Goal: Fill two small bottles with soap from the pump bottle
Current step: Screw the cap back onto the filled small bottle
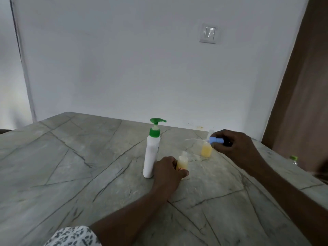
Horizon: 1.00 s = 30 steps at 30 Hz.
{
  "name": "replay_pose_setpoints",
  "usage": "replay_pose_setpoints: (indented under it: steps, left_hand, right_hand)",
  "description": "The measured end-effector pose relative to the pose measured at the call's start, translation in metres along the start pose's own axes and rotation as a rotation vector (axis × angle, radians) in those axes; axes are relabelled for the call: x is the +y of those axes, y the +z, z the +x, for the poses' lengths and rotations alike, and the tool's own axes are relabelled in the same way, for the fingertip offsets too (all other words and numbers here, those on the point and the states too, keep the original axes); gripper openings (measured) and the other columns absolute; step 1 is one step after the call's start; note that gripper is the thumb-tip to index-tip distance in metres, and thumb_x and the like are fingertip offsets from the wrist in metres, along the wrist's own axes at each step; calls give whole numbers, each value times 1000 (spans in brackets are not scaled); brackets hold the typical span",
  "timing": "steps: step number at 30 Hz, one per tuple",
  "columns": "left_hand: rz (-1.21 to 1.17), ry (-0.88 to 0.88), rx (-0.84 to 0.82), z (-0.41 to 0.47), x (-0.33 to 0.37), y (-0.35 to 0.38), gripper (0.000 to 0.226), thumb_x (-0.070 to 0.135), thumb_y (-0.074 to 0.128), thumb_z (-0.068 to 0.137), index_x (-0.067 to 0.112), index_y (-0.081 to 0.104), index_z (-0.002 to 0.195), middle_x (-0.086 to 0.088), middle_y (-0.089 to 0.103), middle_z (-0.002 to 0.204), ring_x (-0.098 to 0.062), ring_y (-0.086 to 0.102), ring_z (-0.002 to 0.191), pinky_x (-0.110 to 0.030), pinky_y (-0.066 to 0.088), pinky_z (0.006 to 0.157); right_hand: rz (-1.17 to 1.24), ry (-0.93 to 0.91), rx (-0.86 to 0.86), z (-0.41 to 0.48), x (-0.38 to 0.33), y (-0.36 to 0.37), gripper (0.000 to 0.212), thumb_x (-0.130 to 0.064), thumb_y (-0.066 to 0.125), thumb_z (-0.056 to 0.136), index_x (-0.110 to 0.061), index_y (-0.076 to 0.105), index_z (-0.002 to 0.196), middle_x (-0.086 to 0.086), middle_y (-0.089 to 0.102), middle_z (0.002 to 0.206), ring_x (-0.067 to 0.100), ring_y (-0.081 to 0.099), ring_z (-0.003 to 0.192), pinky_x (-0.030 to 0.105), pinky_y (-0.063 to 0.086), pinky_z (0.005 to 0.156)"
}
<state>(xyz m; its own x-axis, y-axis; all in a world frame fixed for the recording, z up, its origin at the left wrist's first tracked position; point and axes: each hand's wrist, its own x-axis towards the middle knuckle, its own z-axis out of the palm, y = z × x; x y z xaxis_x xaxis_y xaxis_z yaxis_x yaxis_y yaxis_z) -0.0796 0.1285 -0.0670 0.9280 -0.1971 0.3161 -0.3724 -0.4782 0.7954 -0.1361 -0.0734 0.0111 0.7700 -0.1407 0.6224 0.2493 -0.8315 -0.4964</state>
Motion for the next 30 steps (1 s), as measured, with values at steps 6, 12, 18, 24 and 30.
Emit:
replay_pose_setpoints:
  steps: [6,12,18,24,30]
  left_hand:
    - [-23,-4,-1,-1,1,-1,27,32,83,69,14,64,77,3,65,73,-6,54,60,-18,40,54]
    - [-29,-2,-8,0,-1,0,29,33,84,68,15,62,75,3,66,73,-8,57,63,-18,41,55]
    - [-14,6,-14,0,-1,0,32,33,83,69,20,53,67,7,59,67,-2,50,56,-14,35,50]
    - [3,3,-22,0,0,0,30,34,81,72,20,55,75,8,58,73,-2,48,57,-11,30,51]
    - [6,-8,-26,1,0,0,30,36,81,73,17,61,82,4,62,80,-6,52,66,-11,32,53]
  right_hand:
    - [-93,-104,-122,-4,-18,-11,17,-7,76,78,-20,75,89,-14,71,76,-7,60,68,4,41,62]
    - [-144,-140,-130,-2,-19,-15,18,-9,76,77,-22,75,89,-12,72,76,2,61,68,9,42,60]
    - [-195,-214,-216,7,-29,-6,18,-8,76,76,-18,75,91,-12,69,77,3,60,74,15,46,63]
    - [-280,-306,-411,27,-51,21,22,-14,74,80,-18,75,102,-4,72,94,9,64,79,24,53,73]
    - [-335,-250,-613,45,-61,34,26,-7,70,80,-16,73,105,1,74,93,15,68,81,32,56,78]
